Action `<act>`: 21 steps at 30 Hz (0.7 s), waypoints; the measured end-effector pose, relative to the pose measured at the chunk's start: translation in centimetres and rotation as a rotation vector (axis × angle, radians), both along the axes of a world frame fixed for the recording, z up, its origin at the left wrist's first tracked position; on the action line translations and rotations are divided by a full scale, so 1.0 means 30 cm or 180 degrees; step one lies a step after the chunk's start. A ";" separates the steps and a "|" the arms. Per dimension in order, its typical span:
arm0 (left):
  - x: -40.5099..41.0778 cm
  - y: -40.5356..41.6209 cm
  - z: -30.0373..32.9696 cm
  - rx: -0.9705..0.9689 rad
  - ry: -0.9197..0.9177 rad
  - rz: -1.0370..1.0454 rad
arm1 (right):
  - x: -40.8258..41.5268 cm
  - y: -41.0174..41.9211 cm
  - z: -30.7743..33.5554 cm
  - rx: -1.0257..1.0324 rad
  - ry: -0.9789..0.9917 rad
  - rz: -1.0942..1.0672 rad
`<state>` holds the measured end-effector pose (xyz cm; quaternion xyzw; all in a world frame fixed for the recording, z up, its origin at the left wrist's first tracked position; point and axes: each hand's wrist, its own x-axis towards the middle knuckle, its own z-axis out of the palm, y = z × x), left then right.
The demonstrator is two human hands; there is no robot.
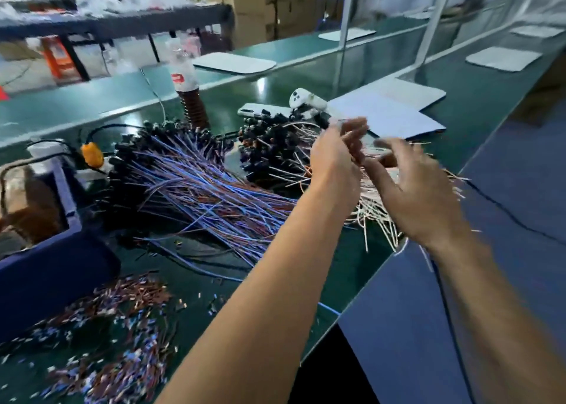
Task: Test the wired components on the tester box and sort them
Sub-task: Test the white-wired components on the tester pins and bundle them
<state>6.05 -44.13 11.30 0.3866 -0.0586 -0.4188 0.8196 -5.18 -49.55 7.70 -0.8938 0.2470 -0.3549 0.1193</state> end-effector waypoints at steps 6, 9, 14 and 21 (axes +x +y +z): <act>0.049 -0.023 0.002 0.1071 -0.2309 0.0296 | -0.037 -0.069 0.062 0.0086 0.0052 -0.0088; 0.093 -0.028 0.011 0.1426 -0.2963 0.0306 | -0.059 -0.136 0.124 -0.0136 0.0320 -0.0250; 0.166 -0.069 0.043 0.1137 -0.1970 -0.0041 | -0.047 -0.210 0.181 -0.0536 -0.0124 -0.0547; 0.263 -0.067 -0.076 0.0968 -0.0062 -0.0077 | 0.214 -0.213 -0.034 -0.0461 0.2125 -0.0373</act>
